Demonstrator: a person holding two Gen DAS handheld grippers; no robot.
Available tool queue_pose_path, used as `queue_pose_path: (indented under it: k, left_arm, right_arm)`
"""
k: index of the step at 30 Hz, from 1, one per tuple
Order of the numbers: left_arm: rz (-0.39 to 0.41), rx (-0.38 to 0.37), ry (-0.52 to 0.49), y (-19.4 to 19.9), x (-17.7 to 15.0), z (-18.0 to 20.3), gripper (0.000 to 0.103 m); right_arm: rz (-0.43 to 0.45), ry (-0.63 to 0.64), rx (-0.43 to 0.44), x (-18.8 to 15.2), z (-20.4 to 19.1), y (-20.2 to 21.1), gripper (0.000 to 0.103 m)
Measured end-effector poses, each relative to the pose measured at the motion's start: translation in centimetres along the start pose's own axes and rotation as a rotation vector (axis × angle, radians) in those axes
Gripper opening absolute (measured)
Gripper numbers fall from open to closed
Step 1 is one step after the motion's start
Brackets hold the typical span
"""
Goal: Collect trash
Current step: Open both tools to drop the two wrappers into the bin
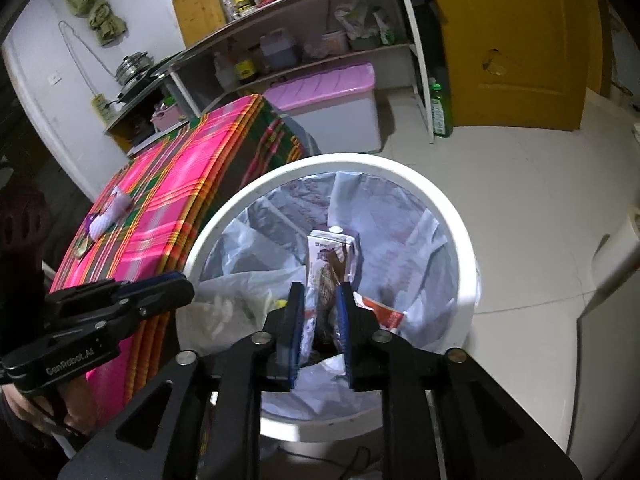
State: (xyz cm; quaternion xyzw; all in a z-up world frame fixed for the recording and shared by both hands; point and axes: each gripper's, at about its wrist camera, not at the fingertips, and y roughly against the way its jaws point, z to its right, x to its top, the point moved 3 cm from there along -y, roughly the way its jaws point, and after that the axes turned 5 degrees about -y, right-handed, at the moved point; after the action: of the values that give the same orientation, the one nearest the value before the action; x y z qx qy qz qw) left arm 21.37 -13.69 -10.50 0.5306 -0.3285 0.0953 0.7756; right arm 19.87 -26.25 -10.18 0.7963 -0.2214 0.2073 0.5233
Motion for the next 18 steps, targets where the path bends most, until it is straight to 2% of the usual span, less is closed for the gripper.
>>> queue_pose_path:
  k: [1,4,12,18]
  left_arm:
    - [-0.002,0.002,0.0,-0.1,0.0,0.0,0.013]
    - [-0.004,0.008,0.003,-0.2,-0.1,-0.2,0.013]
    - [0.039,0.008,0.008,1.7,-0.3,-0.3,0.013]
    - [0.08,0.038,0.018,3.8,-0.7,-0.7,0.013]
  right_arm:
    - [0.003,0.001,0.0,0.0,0.0,0.0,0.029]
    - [0.01,0.007,0.006,0.0,-0.3,0.2,0.036]
    - [0.034,0.023,0.027,0.3,-1.3,1.2,0.036]
    - [0.061,0.052,0.05,0.2,-2.9,2.6,0.036]
